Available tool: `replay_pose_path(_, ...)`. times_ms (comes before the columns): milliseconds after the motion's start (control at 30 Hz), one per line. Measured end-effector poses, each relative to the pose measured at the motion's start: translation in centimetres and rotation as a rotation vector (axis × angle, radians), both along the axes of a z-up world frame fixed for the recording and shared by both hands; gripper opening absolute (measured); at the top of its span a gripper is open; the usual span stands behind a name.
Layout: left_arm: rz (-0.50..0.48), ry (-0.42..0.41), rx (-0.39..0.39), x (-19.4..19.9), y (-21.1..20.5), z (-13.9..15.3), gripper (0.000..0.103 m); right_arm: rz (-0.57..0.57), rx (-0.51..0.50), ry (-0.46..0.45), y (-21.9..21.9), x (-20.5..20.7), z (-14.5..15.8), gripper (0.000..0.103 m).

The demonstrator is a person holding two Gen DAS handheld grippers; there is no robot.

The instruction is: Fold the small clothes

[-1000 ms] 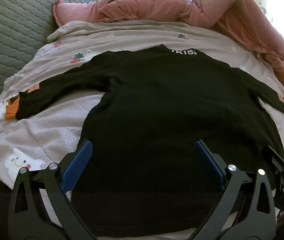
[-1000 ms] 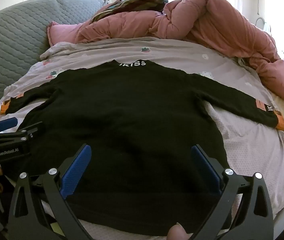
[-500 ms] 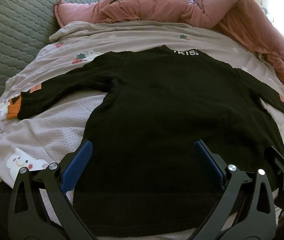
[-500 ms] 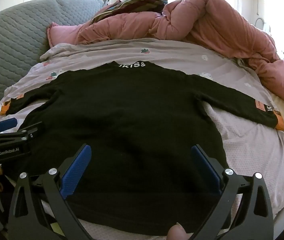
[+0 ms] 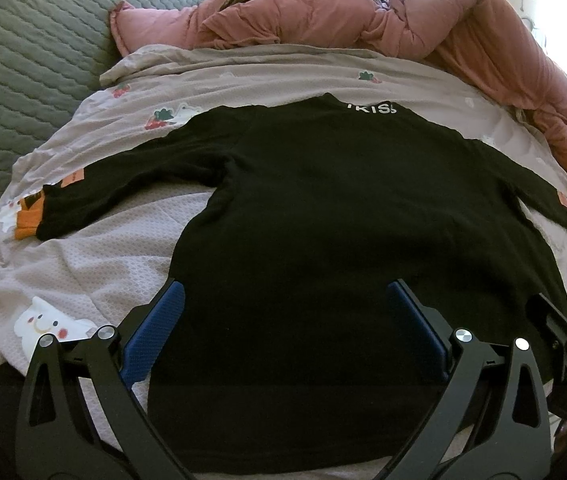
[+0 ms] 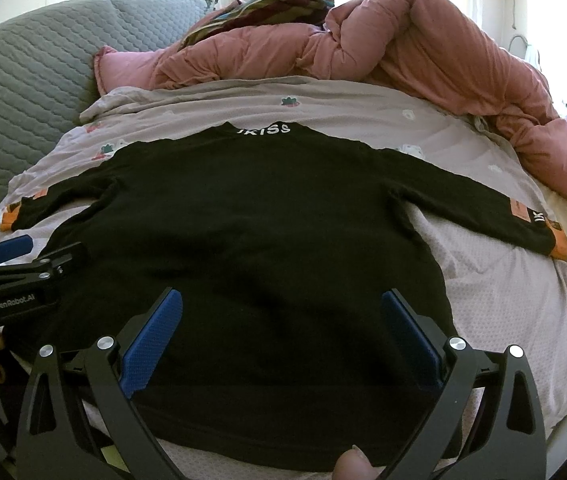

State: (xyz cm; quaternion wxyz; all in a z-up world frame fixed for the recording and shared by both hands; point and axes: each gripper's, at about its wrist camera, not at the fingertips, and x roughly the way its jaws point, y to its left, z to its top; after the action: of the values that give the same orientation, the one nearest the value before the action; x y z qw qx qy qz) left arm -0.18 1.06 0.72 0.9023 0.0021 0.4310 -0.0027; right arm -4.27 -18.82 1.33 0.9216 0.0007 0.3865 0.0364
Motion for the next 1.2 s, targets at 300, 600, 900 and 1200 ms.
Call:
replay_pose_path(300,0.001,0.000,0.003,0.0,0.0,0.0,0.095,0.001,0.007,-0.005,0.0,0.2,0.0,0.099)
replay_pose_path(600,0.003,0.002,0.006,0.1,0.3,-0.1,0.095,0.001,0.014,-0.011,-0.2,0.4,0.1,0.099)
replay_pose_path(900,-0.004,0.018,0.013,1.2,0.1,-0.3,0.095,-0.006,0.030,-0.010,-0.8,1.2,0.3,0.099)
replay_pose_path(1200,-0.013,0.003,0.026,3.4,-1.8,0.9,0.095,-0.047,0.039,-0.011,-3.8,3.2,0.7,0.099)
